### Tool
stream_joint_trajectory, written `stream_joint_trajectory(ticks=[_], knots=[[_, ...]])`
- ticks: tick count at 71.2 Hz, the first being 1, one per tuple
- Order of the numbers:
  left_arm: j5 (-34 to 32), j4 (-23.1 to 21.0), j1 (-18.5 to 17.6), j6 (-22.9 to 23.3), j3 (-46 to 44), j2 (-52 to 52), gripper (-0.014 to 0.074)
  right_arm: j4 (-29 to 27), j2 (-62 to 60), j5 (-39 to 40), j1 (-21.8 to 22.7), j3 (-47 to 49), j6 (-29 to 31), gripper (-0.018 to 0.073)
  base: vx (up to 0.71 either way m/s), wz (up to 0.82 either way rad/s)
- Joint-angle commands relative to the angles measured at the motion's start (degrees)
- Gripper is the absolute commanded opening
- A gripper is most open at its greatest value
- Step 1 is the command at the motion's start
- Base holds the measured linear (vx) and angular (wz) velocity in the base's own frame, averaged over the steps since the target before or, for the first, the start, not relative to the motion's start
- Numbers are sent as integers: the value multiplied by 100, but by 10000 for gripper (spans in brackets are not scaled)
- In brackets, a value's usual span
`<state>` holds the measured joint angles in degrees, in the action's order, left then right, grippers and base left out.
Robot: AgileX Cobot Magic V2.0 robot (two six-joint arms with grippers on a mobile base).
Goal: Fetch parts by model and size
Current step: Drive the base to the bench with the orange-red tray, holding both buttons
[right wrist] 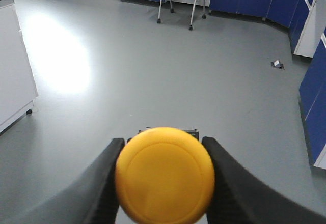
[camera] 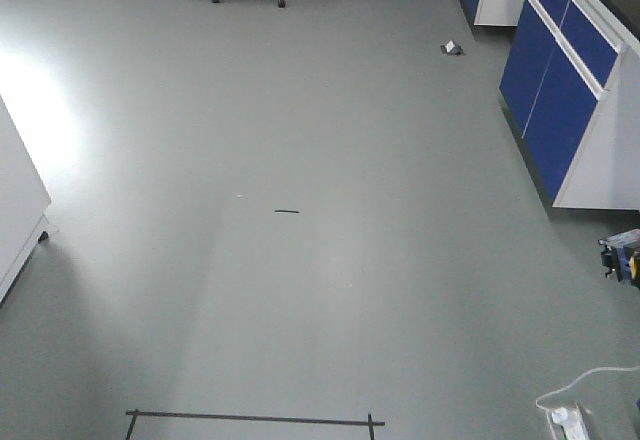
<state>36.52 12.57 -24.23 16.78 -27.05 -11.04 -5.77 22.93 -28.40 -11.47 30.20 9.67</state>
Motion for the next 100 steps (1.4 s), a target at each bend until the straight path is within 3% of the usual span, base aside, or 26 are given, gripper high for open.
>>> stream_joint_trajectory(ticks=[1, 100], knots=[[-412, 49, -18, 21, -142, -60, -6, 0, 26, 463, 21, 167, 51, -5, 56, 9], [-411, 44, -18, 21, -142, -60, -6, -14, 26, 466, 21, 167, 51, -5, 63, -1]])
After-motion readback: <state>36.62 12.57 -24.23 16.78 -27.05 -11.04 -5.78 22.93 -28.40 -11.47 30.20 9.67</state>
